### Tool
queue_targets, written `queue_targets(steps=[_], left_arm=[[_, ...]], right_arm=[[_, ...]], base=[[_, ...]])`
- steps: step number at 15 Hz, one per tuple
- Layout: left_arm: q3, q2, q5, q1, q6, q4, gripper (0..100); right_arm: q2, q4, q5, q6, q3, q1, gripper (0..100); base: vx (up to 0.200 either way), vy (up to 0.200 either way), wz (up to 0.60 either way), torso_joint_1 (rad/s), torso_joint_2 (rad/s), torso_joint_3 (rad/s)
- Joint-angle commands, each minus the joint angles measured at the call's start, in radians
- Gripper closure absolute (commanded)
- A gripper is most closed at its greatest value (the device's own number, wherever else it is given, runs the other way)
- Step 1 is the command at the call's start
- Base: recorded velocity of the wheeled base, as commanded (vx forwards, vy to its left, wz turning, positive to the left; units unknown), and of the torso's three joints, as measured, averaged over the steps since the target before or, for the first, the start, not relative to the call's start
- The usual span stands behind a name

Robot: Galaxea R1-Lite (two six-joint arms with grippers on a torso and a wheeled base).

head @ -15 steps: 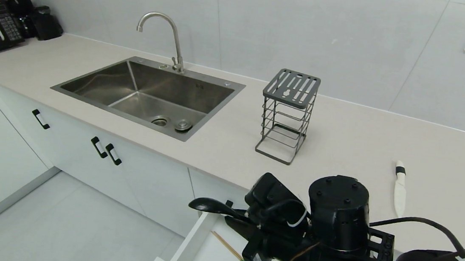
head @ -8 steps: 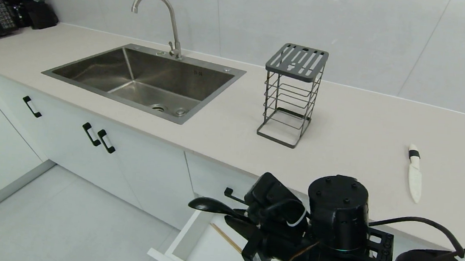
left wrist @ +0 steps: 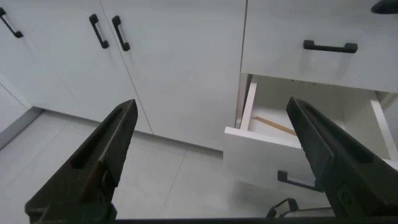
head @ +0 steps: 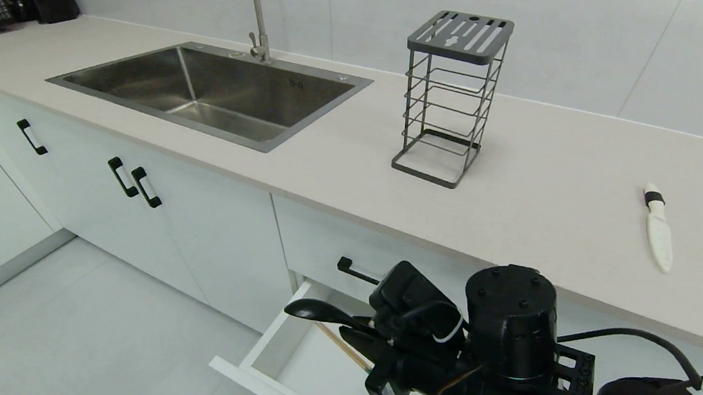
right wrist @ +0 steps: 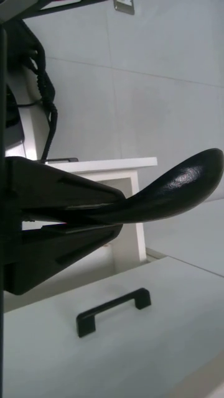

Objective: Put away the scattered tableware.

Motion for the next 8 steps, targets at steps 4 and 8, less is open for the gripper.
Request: queue_targets(steps=[4, 8], left_arm=[[0.0, 0.0, 0.0, 0.0, 0.0, 0.001, 0], [0.0, 0.0, 0.0, 0.0, 0.0, 0.001, 0]], right_arm=[[0.001, 0.0, 0.001, 0.0, 0.0, 0.002, 100], [0.001, 0.001, 0.004, 0.0, -0.004, 0.002, 100]], base=[[0.0, 0.0, 0.0, -0.255, 0.48, 0.224], [0.0, 0.0, 0.0, -0.255, 0.45, 0.199]])
